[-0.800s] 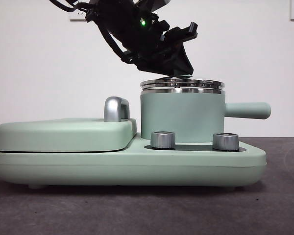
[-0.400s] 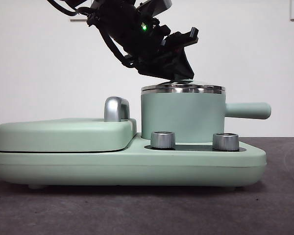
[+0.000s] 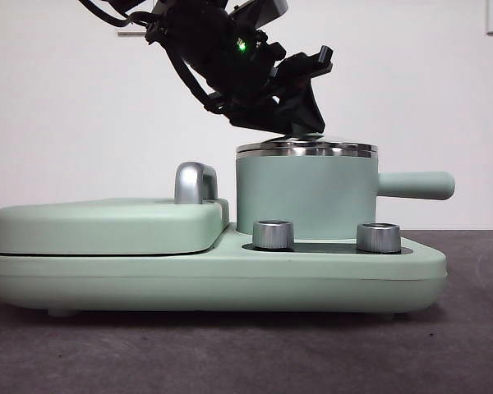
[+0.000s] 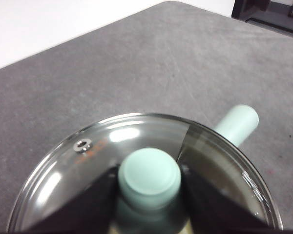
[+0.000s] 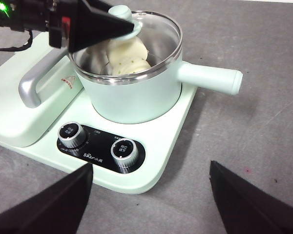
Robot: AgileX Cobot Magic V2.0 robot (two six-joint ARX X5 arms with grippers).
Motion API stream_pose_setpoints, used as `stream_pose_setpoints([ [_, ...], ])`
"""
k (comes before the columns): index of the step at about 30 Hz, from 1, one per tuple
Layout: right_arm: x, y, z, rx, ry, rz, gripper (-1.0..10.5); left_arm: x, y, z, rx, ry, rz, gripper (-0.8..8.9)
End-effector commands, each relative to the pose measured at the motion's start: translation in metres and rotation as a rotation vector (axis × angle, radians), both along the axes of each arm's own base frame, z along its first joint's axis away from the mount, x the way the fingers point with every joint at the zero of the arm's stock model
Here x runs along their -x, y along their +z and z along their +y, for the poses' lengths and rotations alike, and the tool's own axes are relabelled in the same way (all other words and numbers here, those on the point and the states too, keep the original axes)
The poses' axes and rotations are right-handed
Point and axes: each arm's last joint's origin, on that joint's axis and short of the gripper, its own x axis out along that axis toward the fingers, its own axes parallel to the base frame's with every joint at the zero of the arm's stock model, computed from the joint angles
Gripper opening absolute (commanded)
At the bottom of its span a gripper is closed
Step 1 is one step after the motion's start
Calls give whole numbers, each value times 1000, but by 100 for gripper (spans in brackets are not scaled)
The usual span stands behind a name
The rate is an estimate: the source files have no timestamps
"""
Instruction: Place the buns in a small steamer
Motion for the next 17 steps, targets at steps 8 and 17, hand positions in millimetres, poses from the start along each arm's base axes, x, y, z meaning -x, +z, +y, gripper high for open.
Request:
stream_pose_setpoints([
  [8,0,1,1,-11,0,-2,369,24,35,19,-50,-6,69,317],
  [17,-5,0,7,35,68,15,369,70,66,63,-60,36,321,307],
])
